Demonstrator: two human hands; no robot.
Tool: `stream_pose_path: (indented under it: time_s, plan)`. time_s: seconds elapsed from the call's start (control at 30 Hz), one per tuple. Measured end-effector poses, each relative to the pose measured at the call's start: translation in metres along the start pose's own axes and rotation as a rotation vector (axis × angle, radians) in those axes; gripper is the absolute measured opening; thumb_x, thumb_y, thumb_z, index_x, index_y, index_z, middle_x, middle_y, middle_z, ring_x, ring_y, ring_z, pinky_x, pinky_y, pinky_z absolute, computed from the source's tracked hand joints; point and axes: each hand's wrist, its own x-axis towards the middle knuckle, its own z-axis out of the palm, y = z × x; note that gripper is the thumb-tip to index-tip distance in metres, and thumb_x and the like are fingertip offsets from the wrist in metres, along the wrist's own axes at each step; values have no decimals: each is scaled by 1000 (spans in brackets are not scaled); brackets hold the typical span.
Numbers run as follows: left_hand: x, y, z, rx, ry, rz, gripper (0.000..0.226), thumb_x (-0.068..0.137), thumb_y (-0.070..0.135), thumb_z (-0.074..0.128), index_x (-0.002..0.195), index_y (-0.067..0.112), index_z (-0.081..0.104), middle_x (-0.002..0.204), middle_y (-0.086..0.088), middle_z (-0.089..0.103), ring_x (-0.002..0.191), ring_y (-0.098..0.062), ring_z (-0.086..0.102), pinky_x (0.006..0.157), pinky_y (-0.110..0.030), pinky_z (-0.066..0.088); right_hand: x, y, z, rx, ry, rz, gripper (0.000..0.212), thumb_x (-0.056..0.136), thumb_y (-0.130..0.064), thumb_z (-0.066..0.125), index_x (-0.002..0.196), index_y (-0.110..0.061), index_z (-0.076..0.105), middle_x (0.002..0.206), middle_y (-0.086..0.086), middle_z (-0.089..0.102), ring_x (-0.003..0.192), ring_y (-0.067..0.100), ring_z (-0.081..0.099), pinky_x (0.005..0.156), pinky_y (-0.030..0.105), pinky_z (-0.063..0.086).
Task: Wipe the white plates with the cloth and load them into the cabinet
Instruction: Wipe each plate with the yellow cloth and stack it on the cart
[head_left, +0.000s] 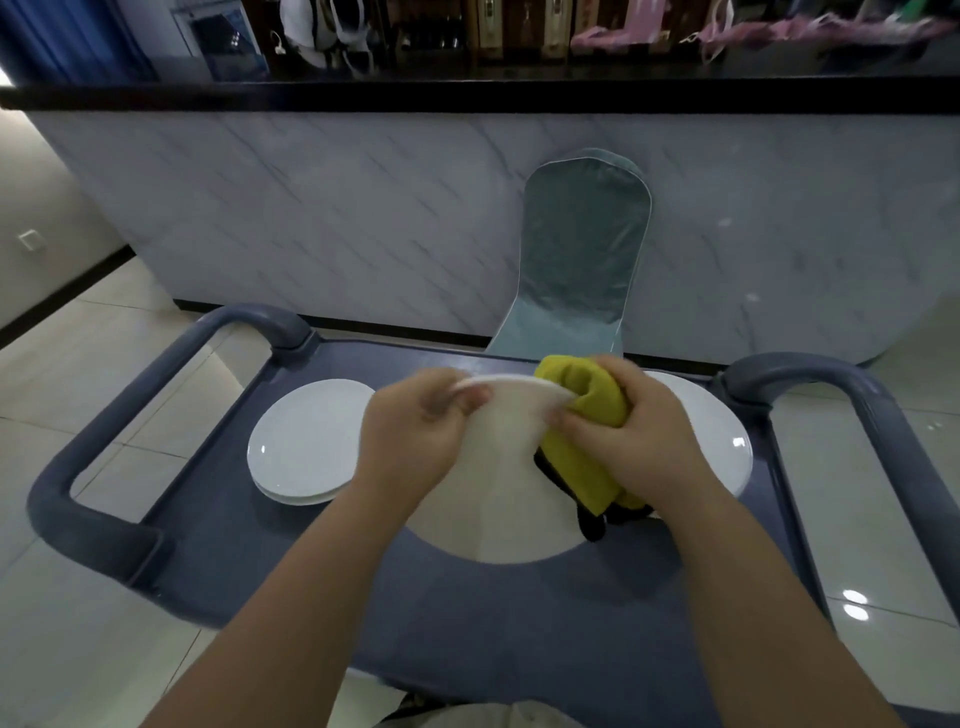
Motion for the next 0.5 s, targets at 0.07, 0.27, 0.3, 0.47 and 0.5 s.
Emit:
stream_pose_path:
  time_s: [0.07, 0.27, 0.3, 0.47, 0.5]
  plan:
    - [-12, -13, 2, -168, 180, -261, 27, 87, 39, 61, 62, 31, 62, 59, 17, 58, 57, -1, 51, 53, -10, 36, -6, 10, 4, 210, 85, 115, 34, 67, -40, 84, 95, -46, 65, 92, -20, 70, 82, -2, 65, 64, 11, 50]
    - [-48, -63, 3, -170, 158, -502, 52, 91, 53, 50, 69, 7, 45, 63, 5, 41, 57, -7, 35, 61, -33, 33, -31, 49, 43, 288, 33, 365, 23, 76, -24, 82, 91, -33, 67, 89, -10, 71, 86, 13, 68, 70, 29, 55]
    - [-43, -64, -4, -49, 92, -404, 46, 89, 57, 49, 73, 15, 51, 67, 14, 49, 62, -6, 42, 63, -32, 36, -27, 46, 41, 230, 31, 291, 23, 77, -27, 81, 92, -36, 66, 89, -14, 70, 85, 8, 66, 72, 28, 53]
    - [-4, -18, -15, 393, -121, 173, 39, 89, 57, 44, 94, 25, 66, 80, 9, 66, 73, -17, 57, 63, -26, 37, 11, 7, 20, -172, -171, -93, 24, 73, -49, 71, 95, -45, 61, 87, -26, 64, 82, 1, 60, 70, 22, 48]
    - [1, -8, -16, 372, -102, 190, 41, 90, 56, 43, 89, 23, 68, 72, 6, 64, 67, -19, 57, 58, -26, 36, 17, -2, 18, -174, -198, -124, 24, 73, -48, 72, 95, -46, 61, 87, -26, 64, 82, 1, 60, 70, 21, 47]
